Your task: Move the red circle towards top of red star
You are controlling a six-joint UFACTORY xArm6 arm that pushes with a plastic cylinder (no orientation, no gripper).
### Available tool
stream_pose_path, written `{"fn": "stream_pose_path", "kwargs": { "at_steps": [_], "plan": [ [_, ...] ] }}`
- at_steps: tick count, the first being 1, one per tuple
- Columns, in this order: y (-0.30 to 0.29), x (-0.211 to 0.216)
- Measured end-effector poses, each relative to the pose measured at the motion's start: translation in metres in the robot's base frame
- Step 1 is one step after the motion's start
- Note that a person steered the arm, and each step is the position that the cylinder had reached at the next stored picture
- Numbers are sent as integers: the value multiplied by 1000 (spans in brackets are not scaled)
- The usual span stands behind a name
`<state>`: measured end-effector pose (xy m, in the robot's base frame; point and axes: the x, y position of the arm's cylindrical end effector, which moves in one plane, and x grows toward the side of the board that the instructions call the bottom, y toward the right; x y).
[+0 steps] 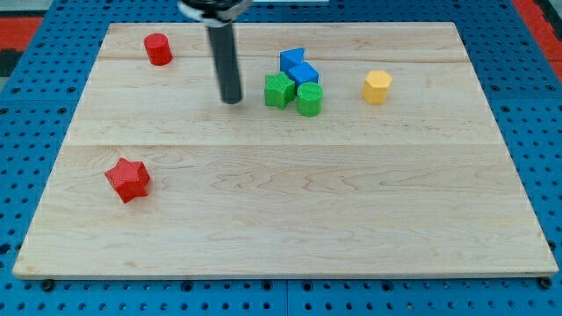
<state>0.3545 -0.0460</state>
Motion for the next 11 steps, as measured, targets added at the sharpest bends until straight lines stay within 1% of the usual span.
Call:
{"fn": "stream_pose_path", "kwargs": {
  "at_steps": [1, 2, 3, 4, 5, 6, 8, 10, 11],
  "plan": [
    [37, -9],
    [41, -16],
    [-56, -25],
    [-101, -89],
    [-111, -149],
    [-144, -136],
    [-144, -68],
    [-134, 23],
    [-141, 33]
  ]
}}
